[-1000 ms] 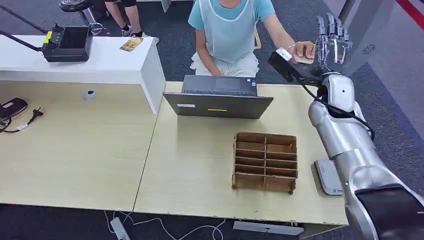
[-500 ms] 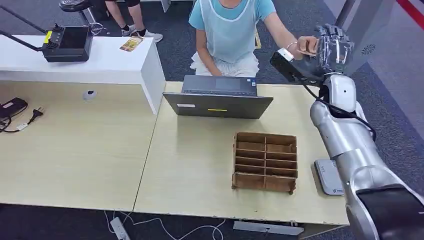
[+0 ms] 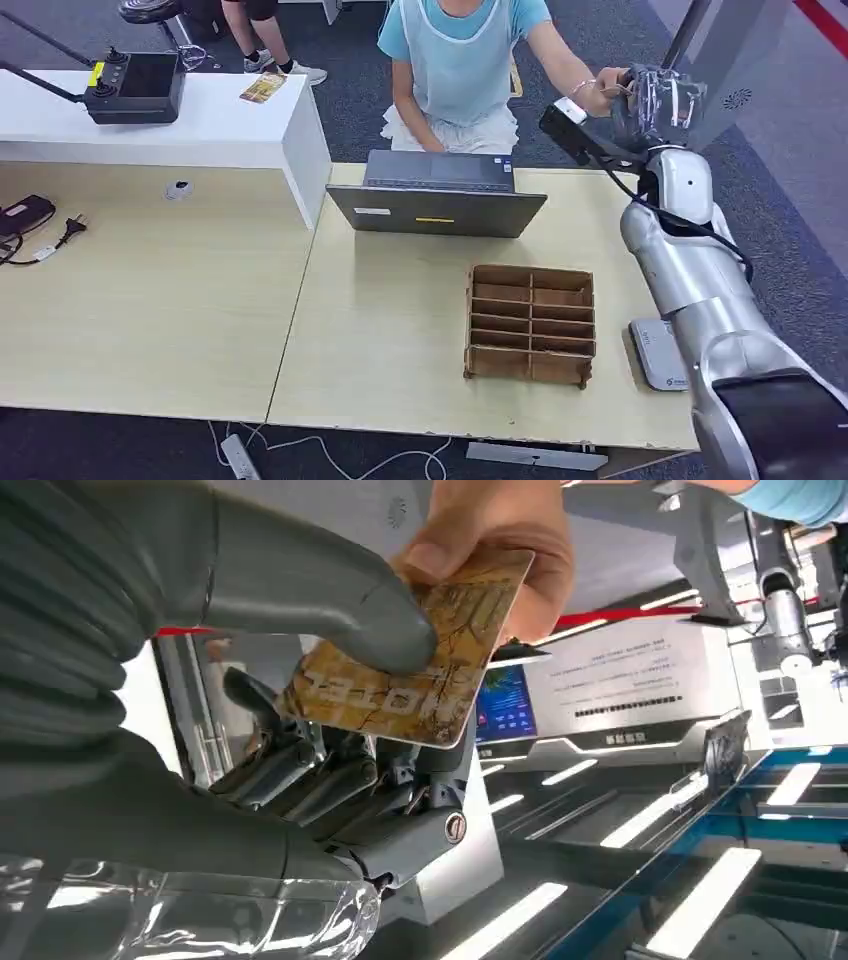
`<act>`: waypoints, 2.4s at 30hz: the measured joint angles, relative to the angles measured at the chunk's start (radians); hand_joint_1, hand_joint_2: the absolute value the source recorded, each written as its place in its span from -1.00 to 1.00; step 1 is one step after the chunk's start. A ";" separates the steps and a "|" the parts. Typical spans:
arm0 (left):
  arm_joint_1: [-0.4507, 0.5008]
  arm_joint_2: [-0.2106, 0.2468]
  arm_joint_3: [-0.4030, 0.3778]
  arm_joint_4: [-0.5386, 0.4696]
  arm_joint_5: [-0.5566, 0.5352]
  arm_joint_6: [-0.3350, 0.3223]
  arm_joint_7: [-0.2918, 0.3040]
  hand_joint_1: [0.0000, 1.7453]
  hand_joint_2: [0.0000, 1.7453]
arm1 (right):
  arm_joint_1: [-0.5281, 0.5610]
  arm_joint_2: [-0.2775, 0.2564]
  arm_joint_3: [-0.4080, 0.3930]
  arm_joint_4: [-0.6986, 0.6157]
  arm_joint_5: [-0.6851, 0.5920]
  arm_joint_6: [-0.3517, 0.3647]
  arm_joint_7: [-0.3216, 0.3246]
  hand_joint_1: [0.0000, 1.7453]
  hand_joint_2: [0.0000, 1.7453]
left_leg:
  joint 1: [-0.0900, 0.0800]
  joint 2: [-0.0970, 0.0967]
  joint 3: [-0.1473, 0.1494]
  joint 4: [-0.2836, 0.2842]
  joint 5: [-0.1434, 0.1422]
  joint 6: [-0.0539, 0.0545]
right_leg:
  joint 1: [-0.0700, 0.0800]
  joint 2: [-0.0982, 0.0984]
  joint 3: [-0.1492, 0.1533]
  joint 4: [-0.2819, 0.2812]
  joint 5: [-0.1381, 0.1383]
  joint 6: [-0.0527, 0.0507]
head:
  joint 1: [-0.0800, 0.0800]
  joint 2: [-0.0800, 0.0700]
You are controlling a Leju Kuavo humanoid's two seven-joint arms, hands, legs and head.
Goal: Pass the card to the sensor for recognition and then transmit it.
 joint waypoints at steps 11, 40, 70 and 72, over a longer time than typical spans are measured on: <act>-0.001 0.000 -0.001 0.000 -0.001 0.000 0.002 -1.00 -1.00 | 0.001 0.000 -0.002 -0.002 -0.012 -0.010 -0.014 1.00 1.00 | 0.000 0.000 0.000 0.000 0.000 0.000 | 0.000 0.000 0.000 0.000 0.000 0.000 | 0.000 0.000; 0.013 0.005 0.001 0.000 0.058 0.021 -0.005 -1.00 -1.00 | 0.046 0.000 -0.222 -0.204 -0.799 0.338 -0.150 1.00 1.00 | 0.000 0.000 0.000 0.000 0.000 0.000 | 0.000 0.000 0.000 0.000 0.000 0.000 | 0.000 0.000; 0.018 0.010 0.050 0.000 0.100 0.048 -0.008 -1.00 -1.00 | 0.189 -0.293 -0.323 -0.144 -1.629 0.802 -0.188 1.00 1.00 | 0.000 -0.001 0.000 0.001 -0.001 0.001 | 0.000 -0.001 0.000 -0.001 0.000 0.000 | 0.000 0.000; 0.018 0.010 0.050 0.000 0.101 0.049 -0.008 -1.00 -1.00 | 0.216 -0.319 -0.323 -0.155 -1.650 0.817 -0.186 1.00 1.00 | 0.000 -0.001 -0.001 0.001 -0.001 0.001 | 0.000 -0.002 0.000 -0.001 0.000 0.000 | 0.000 0.000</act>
